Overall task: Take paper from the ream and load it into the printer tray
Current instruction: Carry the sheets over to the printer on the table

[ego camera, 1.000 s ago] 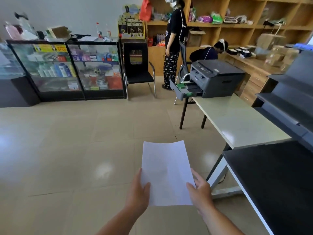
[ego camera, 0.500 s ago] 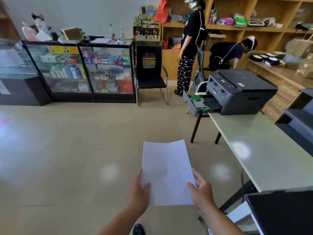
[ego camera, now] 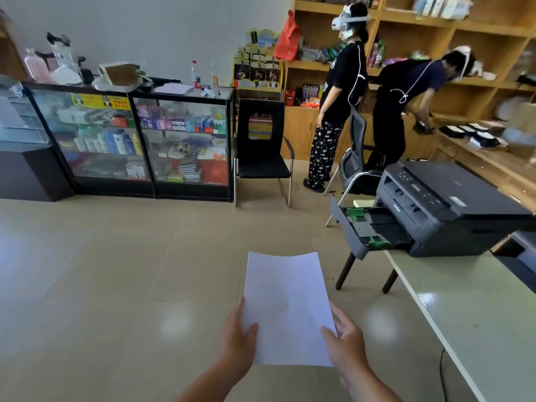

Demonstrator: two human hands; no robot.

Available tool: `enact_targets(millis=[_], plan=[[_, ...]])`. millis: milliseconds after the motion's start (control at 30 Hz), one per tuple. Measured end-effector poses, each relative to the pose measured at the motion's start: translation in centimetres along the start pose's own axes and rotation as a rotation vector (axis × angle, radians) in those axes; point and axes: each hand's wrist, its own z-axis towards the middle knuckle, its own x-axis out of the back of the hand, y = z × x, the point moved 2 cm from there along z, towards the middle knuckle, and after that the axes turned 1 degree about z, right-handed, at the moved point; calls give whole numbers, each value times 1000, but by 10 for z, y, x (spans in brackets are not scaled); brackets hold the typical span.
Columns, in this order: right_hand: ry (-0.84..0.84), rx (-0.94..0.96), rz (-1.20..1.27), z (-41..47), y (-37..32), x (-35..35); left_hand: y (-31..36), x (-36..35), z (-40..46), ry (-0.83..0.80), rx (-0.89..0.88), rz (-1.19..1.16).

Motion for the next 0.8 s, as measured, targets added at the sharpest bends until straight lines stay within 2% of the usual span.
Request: enact_targets(millis=[133,333,633,800], plan=[[12,-2,13,55,-20,-20,18,-2,58,-32,-34,-26],[-19,-18,29,160,-43,-49,26,-18,160,-1,9,-2],[-68,6,84,322,-110,-75,91,-50,321,8,-40,64],[-27,2,82,394,-133,-80,109,-70,395,-18,-13,84]])
